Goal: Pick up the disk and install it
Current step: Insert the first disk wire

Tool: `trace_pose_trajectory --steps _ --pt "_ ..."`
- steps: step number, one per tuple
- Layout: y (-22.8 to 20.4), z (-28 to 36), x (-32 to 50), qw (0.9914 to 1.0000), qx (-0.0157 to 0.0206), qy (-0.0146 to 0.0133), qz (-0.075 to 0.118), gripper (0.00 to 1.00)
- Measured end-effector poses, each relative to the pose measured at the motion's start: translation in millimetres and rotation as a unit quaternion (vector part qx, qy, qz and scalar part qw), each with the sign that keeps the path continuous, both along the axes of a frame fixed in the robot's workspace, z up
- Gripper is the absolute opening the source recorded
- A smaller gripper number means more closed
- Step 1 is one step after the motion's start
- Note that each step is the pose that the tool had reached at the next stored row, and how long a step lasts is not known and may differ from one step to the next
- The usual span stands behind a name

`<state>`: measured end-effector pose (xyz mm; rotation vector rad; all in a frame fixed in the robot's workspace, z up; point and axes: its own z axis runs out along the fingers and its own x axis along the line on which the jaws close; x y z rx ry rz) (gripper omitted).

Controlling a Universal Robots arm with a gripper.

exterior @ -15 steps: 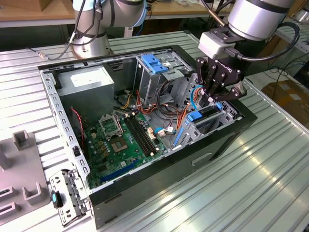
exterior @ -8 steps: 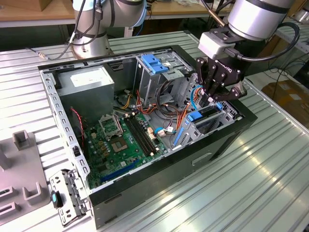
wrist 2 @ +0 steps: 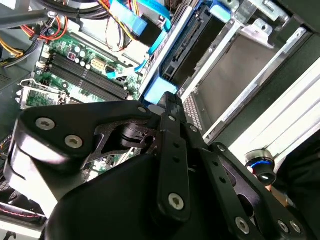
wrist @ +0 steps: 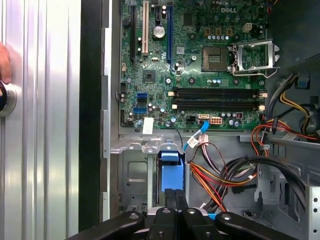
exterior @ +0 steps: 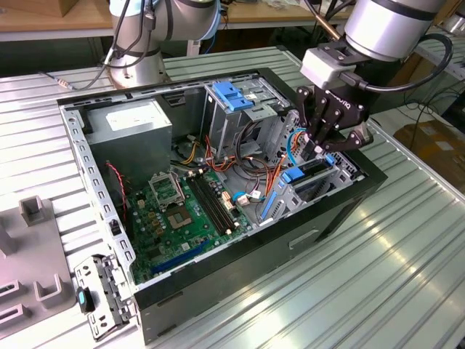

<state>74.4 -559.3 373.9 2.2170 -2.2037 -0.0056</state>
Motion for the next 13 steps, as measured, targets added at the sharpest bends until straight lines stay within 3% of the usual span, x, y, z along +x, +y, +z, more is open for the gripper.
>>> trace_pose_trajectory --steps 3,5,9,13 --pt "0.0 -0.8 6.2 1.00000 -0.0003 0.0000 0.000 0.11" --pt "-0.5 -0.5 6.2 0.99999 -0.0003 0.0001 0.005 0.11" --pt "-0.1 5.1 7.4 0.99991 -0.0007 0.0002 0.013 0.11" --pt "0.9 4.5 16.1 0.99983 -0.0011 0.0001 0.018 0.11"
